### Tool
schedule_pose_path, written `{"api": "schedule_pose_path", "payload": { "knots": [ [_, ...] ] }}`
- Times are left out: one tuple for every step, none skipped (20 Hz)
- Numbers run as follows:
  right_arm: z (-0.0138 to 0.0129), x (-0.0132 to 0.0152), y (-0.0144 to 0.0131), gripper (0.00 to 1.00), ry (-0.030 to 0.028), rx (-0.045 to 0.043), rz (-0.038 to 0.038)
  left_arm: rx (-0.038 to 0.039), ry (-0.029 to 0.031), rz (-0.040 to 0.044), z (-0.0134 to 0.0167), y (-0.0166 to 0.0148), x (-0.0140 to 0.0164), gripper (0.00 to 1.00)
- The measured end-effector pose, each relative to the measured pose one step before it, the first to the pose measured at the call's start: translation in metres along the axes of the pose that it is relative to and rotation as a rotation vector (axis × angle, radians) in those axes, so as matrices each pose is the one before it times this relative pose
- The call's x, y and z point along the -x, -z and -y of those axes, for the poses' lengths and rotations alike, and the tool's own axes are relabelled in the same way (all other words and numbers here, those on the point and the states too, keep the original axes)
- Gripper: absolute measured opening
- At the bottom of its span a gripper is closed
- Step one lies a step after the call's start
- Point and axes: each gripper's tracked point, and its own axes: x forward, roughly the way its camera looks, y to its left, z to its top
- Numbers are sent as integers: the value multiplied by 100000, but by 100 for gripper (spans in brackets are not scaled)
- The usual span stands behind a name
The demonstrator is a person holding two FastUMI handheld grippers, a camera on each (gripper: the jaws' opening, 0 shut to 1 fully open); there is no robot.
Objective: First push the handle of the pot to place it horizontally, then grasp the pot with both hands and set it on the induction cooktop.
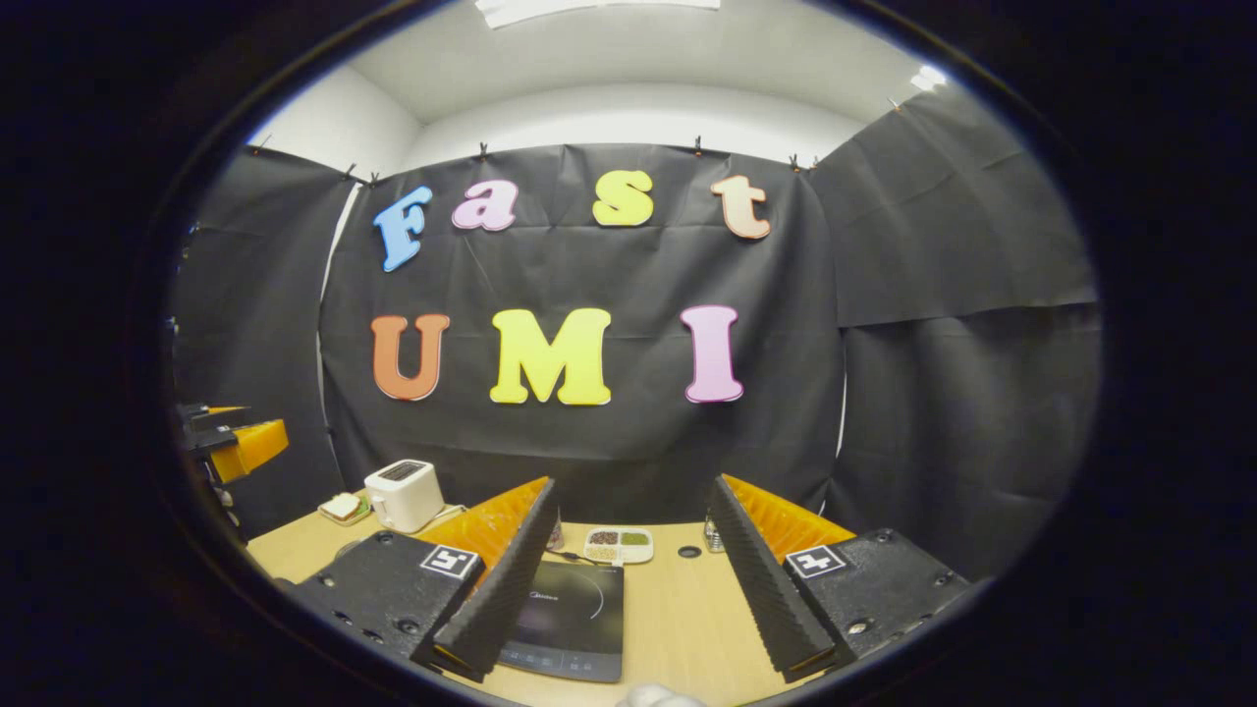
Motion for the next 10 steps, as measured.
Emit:
{"api": "schedule_pose_path", "payload": {
  "knots": [
    [-189, 30, -83, 96, -383, 111, 70, -302, -267, 124, -110, 49, -39, 96],
    [-30, -4, -89, 96, 55, 326, -20, -339, -245, 492, -80, -157, -72, 96],
    [15, -25, 110, 96, 16, 395, -138, -157, -55, 566, -51, 35, -6, 89],
    [-49, 34, 3, 96, -60, 72, -106, -33, 243, 139, 74, 61, -29, 96],
    [-152, 2, 10, 96, -290, -129, -209, -61, 493, -644, -11, 148, 60, 95],
    [-59, 65, 162, 96, -189, 175, -604, 2, 1461, -452, 113, 107, 172, 90],
    [-26, 53, 85, 96, 145, 270, -54, -381, 1732, -158, 356, 21, 16, 86],
    [43, 52, -43, 96, 84, 277, -17, -282, 1105, -287, 12, 109, 129, 70],
    [-16, 142, 57, 96, -19, 260, -68, 456, 2798, -271, 433, 107, -3, 61],
    [-103, 22, -57, 96, -64, 284, -76, 664, 2114, -658, 406, 315, -69, 56]
  ]
}}
